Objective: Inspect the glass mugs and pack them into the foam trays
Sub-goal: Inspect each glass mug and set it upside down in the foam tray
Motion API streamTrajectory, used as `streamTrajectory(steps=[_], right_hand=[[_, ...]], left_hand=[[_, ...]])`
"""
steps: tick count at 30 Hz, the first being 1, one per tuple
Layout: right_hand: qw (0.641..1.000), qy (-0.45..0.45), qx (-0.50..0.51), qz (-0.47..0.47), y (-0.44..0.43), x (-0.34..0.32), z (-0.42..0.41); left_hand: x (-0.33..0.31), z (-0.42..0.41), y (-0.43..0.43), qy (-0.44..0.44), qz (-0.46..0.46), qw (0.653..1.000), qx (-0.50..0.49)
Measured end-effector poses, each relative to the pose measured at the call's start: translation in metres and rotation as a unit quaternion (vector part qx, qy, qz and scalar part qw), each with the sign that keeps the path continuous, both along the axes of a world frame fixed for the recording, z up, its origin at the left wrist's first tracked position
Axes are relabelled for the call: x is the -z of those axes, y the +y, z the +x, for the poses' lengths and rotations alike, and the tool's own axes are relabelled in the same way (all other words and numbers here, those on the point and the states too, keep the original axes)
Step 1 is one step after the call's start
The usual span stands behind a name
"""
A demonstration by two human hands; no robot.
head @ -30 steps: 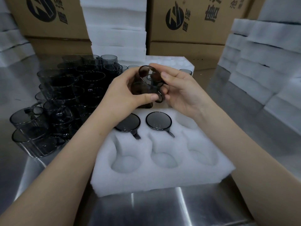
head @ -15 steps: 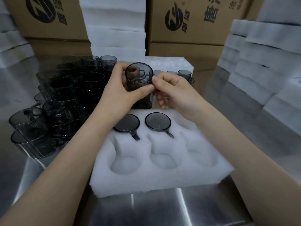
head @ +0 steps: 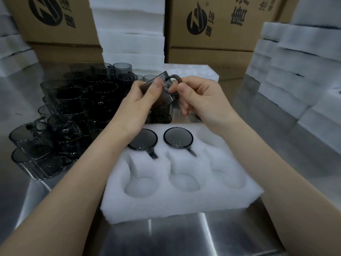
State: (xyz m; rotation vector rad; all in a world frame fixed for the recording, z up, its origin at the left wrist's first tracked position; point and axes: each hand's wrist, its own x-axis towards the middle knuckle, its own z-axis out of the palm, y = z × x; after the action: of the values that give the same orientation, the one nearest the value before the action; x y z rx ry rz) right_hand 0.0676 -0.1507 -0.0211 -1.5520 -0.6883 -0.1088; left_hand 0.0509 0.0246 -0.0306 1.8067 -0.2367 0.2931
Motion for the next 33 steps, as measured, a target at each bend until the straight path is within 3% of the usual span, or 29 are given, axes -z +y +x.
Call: streamTrajectory(steps=[7,13,18,22,25,29,33], right_hand=[[0.999,0.039,-0.005,-0.028,0.0013,-0.0034,-0.0006],[0.995,0.085,0.044,-0.038,0.0034,0.0010,0.0018],[0.994,0.088,-0.003,0.060,0.0015,0.0004,0.0038],[0.999,0.036,0.027,0.001,-0.0005,0.0013,0.0056],[0.999,0.045,-0.015,-0.023,-0.0010,0.0015,0.0035],[0.995,0.081,-0.066,0.008,-0.0029,0.0001,0.0012],[0.994,0.091,-0.056,0.025,-0.0050,-0.0006,-0.0001]], left_hand=[[-0.0014,-0.0026,-0.0027,-0.037,-0.023,0.997,0.058],[-0.0010,-0.0022,-0.0015,-0.073,0.022,0.996,0.036],[-0.0035,-0.0027,0.0009,-0.042,-0.074,0.996,0.021],[-0.0038,-0.0039,0.0045,-0.032,-0.165,0.984,0.051],[-0.0017,-0.0041,0.0068,-0.024,-0.185,0.978,0.089],[-0.0009,-0.0050,0.0057,-0.045,-0.134,0.983,0.120],[-0.0012,-0.0059,0.0033,-0.059,-0.099,0.985,0.128]])
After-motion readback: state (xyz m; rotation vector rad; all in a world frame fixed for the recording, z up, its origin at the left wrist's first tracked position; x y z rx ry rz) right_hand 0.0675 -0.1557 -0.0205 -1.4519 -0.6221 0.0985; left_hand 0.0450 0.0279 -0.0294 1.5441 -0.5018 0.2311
